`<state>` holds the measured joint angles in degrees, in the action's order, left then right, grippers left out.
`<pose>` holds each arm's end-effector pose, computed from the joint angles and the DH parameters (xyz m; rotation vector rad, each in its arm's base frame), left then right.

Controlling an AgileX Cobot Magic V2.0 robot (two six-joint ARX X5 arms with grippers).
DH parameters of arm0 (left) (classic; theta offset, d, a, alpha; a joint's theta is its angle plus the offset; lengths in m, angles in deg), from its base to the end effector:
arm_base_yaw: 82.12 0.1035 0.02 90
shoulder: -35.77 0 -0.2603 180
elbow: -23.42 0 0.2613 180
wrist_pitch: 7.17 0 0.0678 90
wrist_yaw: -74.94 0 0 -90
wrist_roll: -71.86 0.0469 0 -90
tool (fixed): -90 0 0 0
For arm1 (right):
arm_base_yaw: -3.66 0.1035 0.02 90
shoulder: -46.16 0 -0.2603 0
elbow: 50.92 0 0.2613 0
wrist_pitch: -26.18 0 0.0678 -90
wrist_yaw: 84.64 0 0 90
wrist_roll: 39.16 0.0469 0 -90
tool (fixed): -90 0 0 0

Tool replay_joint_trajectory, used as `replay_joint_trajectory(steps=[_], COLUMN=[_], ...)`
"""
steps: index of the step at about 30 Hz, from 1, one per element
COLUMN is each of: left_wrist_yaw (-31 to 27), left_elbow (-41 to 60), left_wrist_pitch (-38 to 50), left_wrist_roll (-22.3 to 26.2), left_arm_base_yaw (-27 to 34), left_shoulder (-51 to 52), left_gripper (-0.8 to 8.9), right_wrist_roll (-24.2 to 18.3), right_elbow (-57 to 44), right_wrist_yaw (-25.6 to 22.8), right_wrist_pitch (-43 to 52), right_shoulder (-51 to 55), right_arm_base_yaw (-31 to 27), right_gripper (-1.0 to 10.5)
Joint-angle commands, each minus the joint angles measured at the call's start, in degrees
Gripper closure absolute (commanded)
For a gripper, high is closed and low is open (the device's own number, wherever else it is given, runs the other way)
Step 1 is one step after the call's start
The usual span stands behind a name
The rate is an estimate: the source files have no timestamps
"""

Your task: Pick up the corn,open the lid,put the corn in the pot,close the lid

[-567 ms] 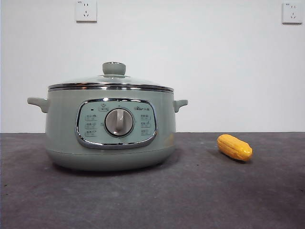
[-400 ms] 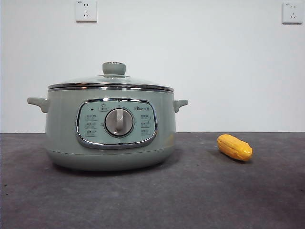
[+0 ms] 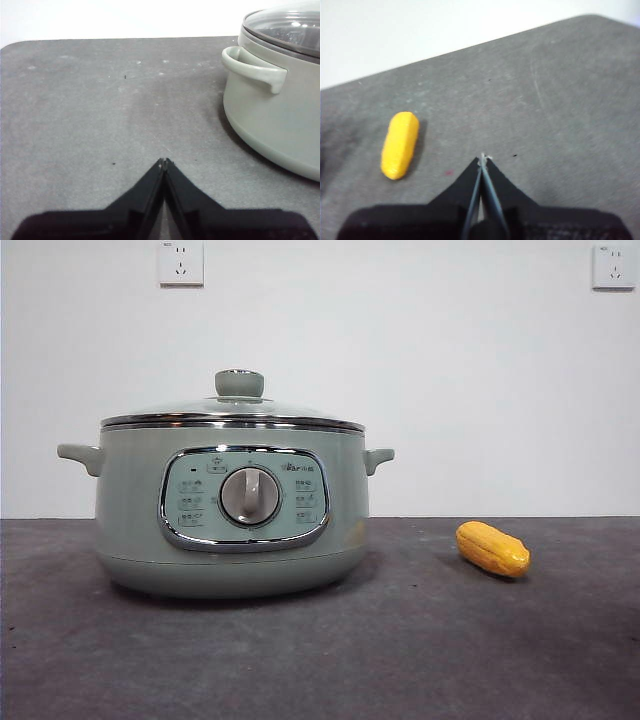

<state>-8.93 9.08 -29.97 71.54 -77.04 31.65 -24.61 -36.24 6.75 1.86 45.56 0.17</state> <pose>0.1291 0.0065 0.1436 -0.0270 0.2186 -0.0176 0.1259 -0.0065 0.1494 0.2608 0.1730 -0.0590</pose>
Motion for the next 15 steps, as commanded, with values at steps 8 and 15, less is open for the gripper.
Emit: replay_joint_trajectory(steps=[8, 15], left_wrist_yaw=[0.35, 3.41], left_elbow=[-7.69, -16.41], left_wrist_pitch=[-2.45, -2.4], left_wrist_roll=[-8.85, -13.0], left_arm_base_yaw=[-0.15, -0.15], left_shoulder=[-4.85, -12.79], left_gripper=[8.21, 8.2], right_wrist_roll=[11.45, 11.61], right_elbow=[11.21, 23.87], right_wrist_yaw=[2.51, 7.15], right_wrist_pitch=[-1.7, -9.49], right_shoulder=[-4.0, -15.69], right_arm_base_yaw=[0.04, 0.04], right_gripper=[9.6, 9.6])
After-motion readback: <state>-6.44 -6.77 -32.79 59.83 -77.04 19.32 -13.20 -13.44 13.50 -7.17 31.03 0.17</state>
